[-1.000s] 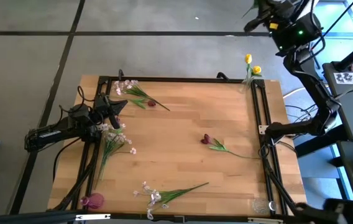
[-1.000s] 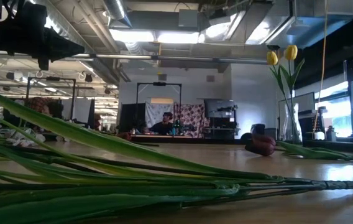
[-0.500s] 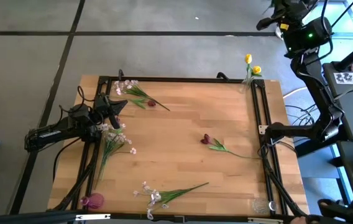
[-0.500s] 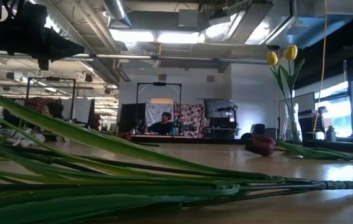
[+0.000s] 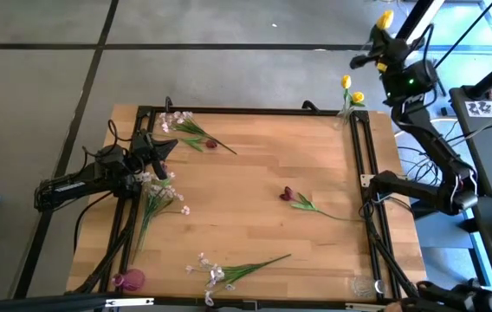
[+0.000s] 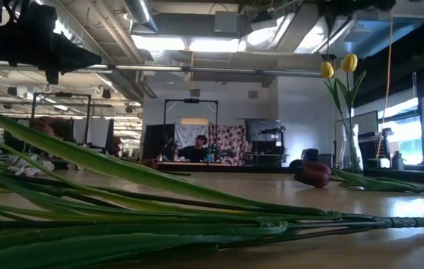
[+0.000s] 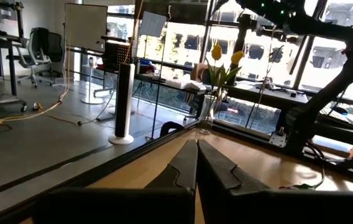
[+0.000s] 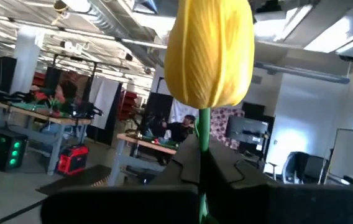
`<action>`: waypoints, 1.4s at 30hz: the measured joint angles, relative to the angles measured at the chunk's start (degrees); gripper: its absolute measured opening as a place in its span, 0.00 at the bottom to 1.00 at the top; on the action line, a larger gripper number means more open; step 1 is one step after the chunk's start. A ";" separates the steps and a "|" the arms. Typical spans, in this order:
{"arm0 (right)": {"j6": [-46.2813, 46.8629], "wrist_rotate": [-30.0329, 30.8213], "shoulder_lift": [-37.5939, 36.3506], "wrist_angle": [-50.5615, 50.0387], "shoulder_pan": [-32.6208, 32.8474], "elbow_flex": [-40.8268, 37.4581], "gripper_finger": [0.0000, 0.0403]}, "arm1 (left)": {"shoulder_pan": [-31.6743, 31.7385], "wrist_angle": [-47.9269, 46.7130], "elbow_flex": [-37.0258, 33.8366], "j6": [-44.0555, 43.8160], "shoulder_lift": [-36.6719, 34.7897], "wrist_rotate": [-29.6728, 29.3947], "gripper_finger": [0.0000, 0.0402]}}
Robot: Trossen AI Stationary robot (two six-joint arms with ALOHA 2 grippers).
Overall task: Sort flowers into vase by color
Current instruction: Put the yellow tulip into the glass vase
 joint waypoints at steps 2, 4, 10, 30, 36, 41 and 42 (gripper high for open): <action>-0.12 -0.23 -0.15 2.61 0.01 -2.29 0.00 | 0.01 0.00 0.00 0.00 0.01 0.01 0.00; 0.05 0.29 -0.42 2.96 0.01 -3.92 0.00 | 0.01 0.00 0.00 0.00 -0.01 0.00 0.00; -0.13 0.88 -0.38 3.46 0.01 -5.80 0.00 | 0.01 -0.02 0.00 0.00 0.01 0.01 0.00; 5.35 3.80 -2.34 3.10 0.01 -11.53 0.00 | 0.01 0.00 0.00 0.00 0.01 0.01 0.00; 14.60 -1.12 -4.27 -6.93 0.01 -7.63 0.00 | 0.01 0.00 0.00 0.00 0.00 0.01 0.00; 15.16 -2.80 -3.43 -18.85 0.01 -2.34 0.00 | -0.01 0.00 0.00 0.00 0.00 0.01 0.00; 15.71 -2.82 -3.05 -20.47 0.01 -1.52 0.00 | 0.01 0.00 0.00 0.00 0.00 0.01 0.00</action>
